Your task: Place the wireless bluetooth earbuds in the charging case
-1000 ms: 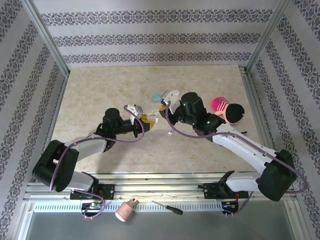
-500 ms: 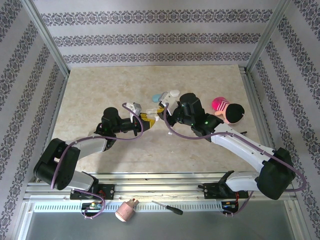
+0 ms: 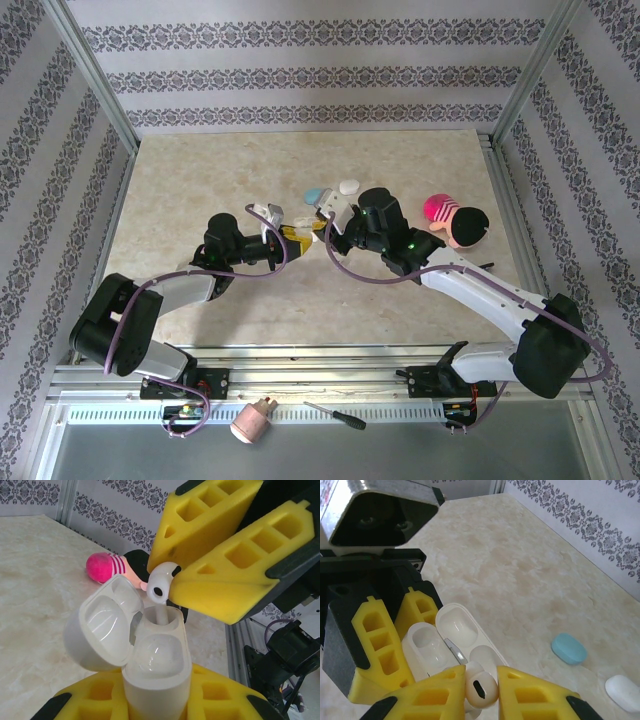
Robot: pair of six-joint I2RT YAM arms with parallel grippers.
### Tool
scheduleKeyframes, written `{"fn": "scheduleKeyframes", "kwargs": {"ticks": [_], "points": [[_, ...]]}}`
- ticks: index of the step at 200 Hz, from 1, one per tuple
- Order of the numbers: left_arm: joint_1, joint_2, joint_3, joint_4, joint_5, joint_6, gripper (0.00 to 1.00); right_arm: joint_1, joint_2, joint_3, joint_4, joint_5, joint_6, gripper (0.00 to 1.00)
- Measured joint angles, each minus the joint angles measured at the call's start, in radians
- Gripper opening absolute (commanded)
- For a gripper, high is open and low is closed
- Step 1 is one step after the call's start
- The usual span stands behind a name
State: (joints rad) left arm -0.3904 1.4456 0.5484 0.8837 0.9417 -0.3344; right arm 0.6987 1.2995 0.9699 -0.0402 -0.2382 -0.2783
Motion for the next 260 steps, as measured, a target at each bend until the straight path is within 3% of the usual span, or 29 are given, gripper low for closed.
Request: {"fn": "scheduleKeyframes", "kwargs": {"ticks": [66, 87, 150, 191, 218, 260], "points": [[0.002, 0.001, 0.0, 0.003, 0.012, -0.012, 0.03, 0.0, -0.001, -0.004, -0.027, -0.063, -0.071, 0.31], [0.008, 0.002, 0.0, 0.016, 0.012, -0.012, 0.03, 0.0, -0.002, -0.004, -0.049, -0.071, -0.076, 0.47], [0.013, 0.003, -0.004, 0.057, 0.005, 0.055, 0.01, -0.043, -0.088, -0.045, -0.035, -0.137, -0.022, 0.68], [0.014, 0.02, -0.052, 0.123, -0.047, 0.164, 0.01, -0.146, -0.182, -0.125, 0.043, -0.167, 0.126, 0.69], [0.02, 0.022, -0.064, 0.142, -0.09, 0.228, 0.01, -0.216, -0.197, -0.162, 0.046, -0.098, 0.255, 0.71], [0.021, 0.022, -0.087, 0.161, -0.143, 0.295, 0.01, -0.231, -0.034, -0.093, -0.146, 0.062, 0.335, 0.69]]}}
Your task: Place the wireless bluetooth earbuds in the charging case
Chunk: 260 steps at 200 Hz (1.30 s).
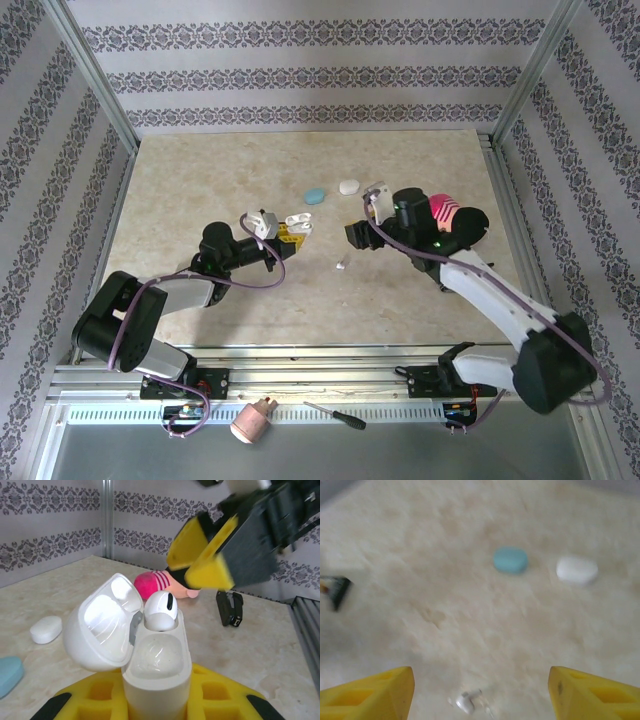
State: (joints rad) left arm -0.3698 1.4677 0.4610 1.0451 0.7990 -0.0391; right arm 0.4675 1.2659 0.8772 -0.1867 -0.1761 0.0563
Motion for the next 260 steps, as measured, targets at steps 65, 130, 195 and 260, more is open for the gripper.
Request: {"fn": "scheduleKeyframes", "kwargs": {"ticks": [65, 130, 195, 260], "points": [[0.013, 0.0, -0.039, 0.004, -0.056, 0.034, 0.02, 0.024, 0.334, 0.15, -0.238, 0.007, 0.05, 0.66], [0.019, 0.0, -0.05, 0.005, -0.072, 0.035, 0.01, 0.048, 0.631, 0.338, -0.266, -0.172, 0.084, 0.57], [0.019, 0.0, -0.06, 0.007, -0.079, 0.035, 0.02, 0.059, 0.674, 0.354, -0.266, -0.237, 0.104, 0.46], [0.034, 0.001, -0.063, 0.026, -0.1, 0.031, 0.02, 0.059, 0.594, 0.259, -0.288, -0.237, 0.109, 0.42]]}}
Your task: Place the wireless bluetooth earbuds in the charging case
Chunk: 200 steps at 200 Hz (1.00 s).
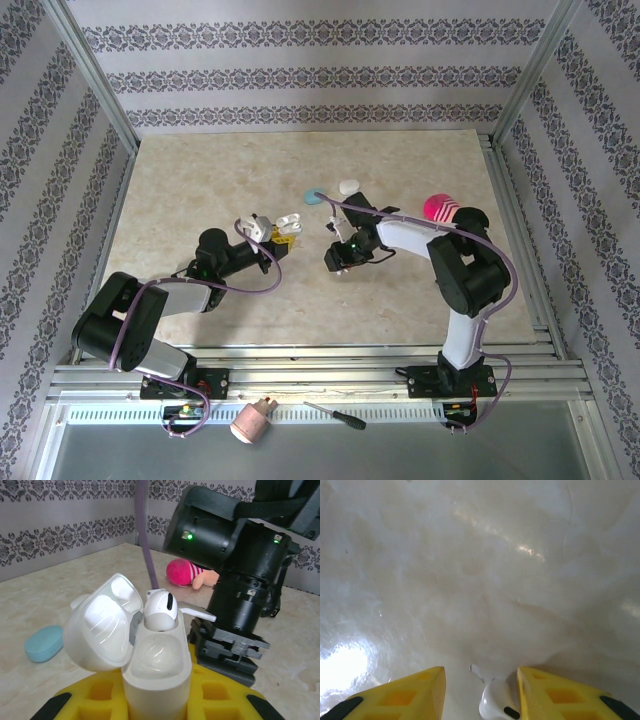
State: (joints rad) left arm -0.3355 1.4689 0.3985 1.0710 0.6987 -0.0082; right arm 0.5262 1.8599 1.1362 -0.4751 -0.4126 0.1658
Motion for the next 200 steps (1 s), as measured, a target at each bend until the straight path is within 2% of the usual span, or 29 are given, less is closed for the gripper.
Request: {"fn": "scheduleKeyframes", "kwargs": {"ticks": [23, 94, 159, 200], "points": [[0.005, 0.0, -0.002, 0.017, 0.0, -0.007, 0.02, 0.0, -0.019, -0.01, -0.015, 0.0, -0.007, 0.41], [0.01, 0.005, -0.011, 0.03, 0.0, -0.026, 0.03, 0.0, -0.022, -0.029, -0.023, 0.003, -0.013, 0.25], [0.011, 0.005, -0.011, 0.032, 0.0, -0.028, 0.03, 0.0, -0.022, -0.033, -0.035, 0.022, -0.011, 0.28], [0.015, 0.006, -0.011, 0.038, 0.0, -0.034, 0.03, 0.0, -0.022, -0.038, -0.037, 0.022, -0.011, 0.22]]}}
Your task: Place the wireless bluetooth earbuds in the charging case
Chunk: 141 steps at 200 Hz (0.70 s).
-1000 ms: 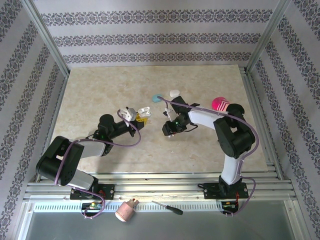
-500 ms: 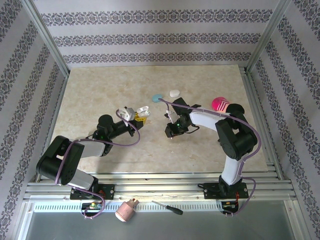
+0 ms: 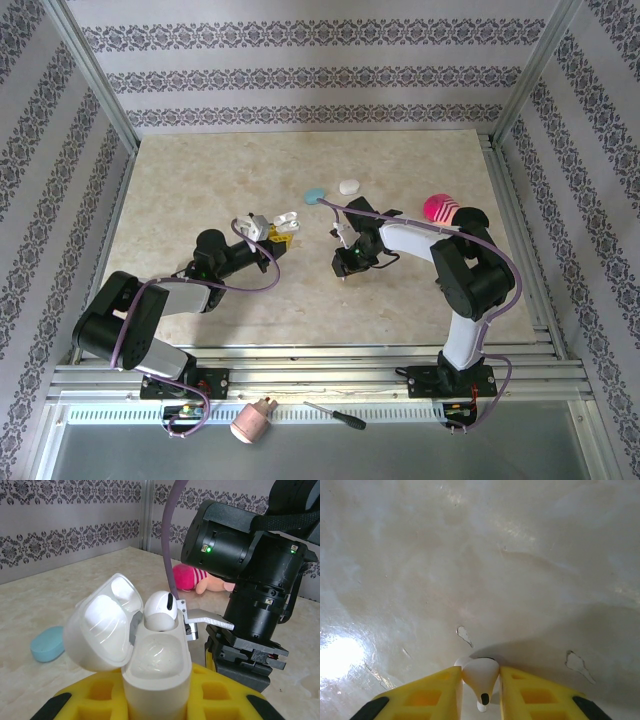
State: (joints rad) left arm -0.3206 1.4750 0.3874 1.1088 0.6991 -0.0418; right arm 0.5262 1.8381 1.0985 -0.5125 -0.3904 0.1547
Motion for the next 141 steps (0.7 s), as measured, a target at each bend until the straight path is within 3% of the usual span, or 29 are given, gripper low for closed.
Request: {"fn": "scheduleKeyframes", "kwargs": {"ticks": [47, 75, 96, 141], "points": [[0.003, 0.0, 0.0, 0.001, 0.0, -0.004, 0.03, 0.0, -0.008, -0.001, 0.0, 0.013, 0.005, 0.17], [0.01, 0.0, 0.0, 0.001, -0.001, -0.007, 0.02, 0.0, -0.046, -0.013, -0.012, 0.097, 0.008, 0.17], [0.013, 0.0, -0.001, 0.005, -0.008, -0.015, 0.02, 0.009, -0.082, -0.013, -0.035, 0.228, 0.006, 0.17], [0.06, 0.0, -0.019, 0.015, -0.055, -0.047, 0.03, 0.087, -0.04, 0.046, -0.134, 0.646, -0.009, 0.17]]}}
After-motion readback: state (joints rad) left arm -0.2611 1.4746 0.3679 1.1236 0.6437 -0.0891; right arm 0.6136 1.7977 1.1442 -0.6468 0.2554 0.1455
